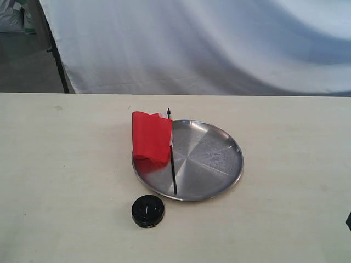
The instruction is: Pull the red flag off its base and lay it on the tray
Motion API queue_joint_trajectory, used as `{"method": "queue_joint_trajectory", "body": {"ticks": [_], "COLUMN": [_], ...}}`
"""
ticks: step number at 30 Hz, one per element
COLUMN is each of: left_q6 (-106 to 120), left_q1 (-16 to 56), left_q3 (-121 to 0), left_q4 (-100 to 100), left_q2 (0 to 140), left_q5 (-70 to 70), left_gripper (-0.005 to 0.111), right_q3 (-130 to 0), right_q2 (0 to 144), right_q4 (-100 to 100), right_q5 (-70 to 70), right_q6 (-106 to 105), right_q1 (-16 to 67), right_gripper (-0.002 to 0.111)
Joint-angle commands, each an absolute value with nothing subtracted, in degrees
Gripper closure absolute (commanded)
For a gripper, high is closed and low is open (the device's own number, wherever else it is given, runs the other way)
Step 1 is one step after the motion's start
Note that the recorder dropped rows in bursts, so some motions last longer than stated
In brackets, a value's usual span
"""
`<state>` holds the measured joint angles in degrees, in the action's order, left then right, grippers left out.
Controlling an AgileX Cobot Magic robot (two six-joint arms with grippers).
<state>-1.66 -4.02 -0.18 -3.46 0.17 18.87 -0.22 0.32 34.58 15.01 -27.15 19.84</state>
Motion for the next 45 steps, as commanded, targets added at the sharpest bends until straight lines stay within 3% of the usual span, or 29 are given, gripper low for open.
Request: {"method": "queue_joint_trajectory", "body": {"ticks": [1, 11, 23, 45], "left_q6": [-1.76, -1.76, -1.76, -1.76], "left_q1": [-4.07, -4.07, -4.07, -4.07], "left_q3": [0.00, 0.00, 0.00, 0.00], "left_q4": [-3.14, -2.73, -2.60, -2.60], "left_q2": [0.00, 0.00, 0.00, 0.00], "left_q5": [18.69, 18.69, 18.69, 18.69], "left_gripper": [0.107, 0.107, 0.107, 0.107], "right_q3": [0.00, 0.00, 0.00, 0.00], "right_q2": [0.00, 0.00, 0.00, 0.00], "right_q4": [34.62, 32.22, -0.44, 6.84], "right_q5": [15.32, 15.32, 17.12, 18.73], "right_q6": [-26.60, -26.01, 8.32, -3.49], "right_q1": [19.55, 19.55, 19.55, 19.55], "right_gripper": [0.108, 0.108, 0.108, 0.108]}}
